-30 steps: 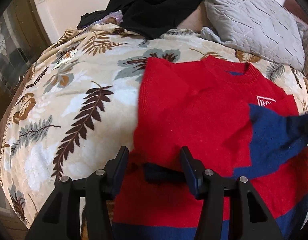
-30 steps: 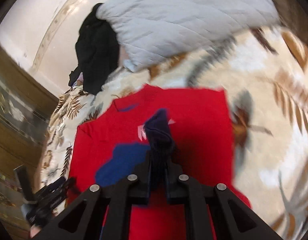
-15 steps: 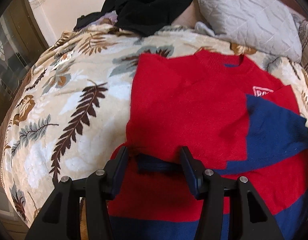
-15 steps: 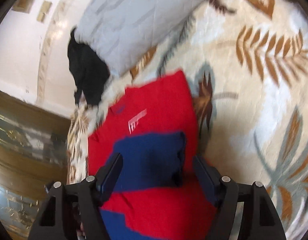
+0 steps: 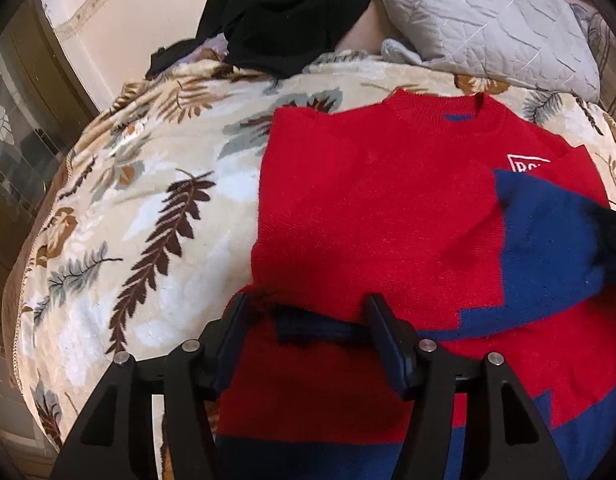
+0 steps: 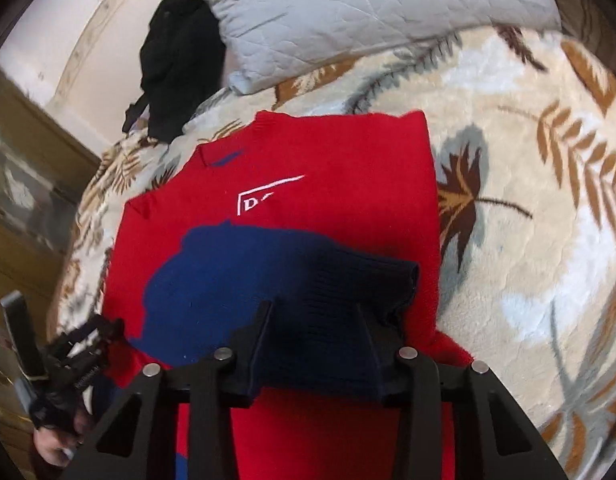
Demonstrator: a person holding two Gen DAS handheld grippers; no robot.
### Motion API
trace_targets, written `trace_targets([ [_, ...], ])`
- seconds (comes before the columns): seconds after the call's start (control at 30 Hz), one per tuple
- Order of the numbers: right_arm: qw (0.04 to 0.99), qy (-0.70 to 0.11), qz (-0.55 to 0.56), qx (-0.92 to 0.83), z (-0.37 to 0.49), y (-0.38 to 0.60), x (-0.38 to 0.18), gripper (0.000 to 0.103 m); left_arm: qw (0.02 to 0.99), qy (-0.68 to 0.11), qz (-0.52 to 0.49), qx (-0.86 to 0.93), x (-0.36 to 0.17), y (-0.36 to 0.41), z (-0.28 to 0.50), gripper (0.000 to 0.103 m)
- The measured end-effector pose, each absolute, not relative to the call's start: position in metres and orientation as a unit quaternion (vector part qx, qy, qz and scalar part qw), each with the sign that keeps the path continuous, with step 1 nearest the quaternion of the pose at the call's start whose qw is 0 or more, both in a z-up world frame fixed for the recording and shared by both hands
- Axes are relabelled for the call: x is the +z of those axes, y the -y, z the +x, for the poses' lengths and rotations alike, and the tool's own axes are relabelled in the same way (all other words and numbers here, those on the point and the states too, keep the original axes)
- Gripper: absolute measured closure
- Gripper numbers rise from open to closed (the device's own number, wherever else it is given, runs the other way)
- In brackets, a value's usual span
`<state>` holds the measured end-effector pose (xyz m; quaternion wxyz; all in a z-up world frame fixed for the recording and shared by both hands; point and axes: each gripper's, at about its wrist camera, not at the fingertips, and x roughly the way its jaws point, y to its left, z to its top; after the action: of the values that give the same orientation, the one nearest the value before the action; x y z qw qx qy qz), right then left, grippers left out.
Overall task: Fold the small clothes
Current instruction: 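Fold the held sleeve across the sweater body with the left tool, then release the sleeve and move both tools to the navy hem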
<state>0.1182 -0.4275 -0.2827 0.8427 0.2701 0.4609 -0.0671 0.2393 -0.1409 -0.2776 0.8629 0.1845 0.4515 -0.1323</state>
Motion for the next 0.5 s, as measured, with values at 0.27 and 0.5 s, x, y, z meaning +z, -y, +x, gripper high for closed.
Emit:
trace_targets([
  [0.27, 0.842, -0.477, 0.243, -0.062, 0.115, 0.413, -0.289, 0.058, 0.886, -0.392, 0.209, -0.132, -0.255, 0.141, 0.202, 0.041],
  [0.5, 0.855, -0.449, 0.253, -0.059, 0.095, 0.405, -0.269, 0.058, 0.896, -0.374, 0.193, -0.139, -0.241, 0.124, 0.164, 0.038],
])
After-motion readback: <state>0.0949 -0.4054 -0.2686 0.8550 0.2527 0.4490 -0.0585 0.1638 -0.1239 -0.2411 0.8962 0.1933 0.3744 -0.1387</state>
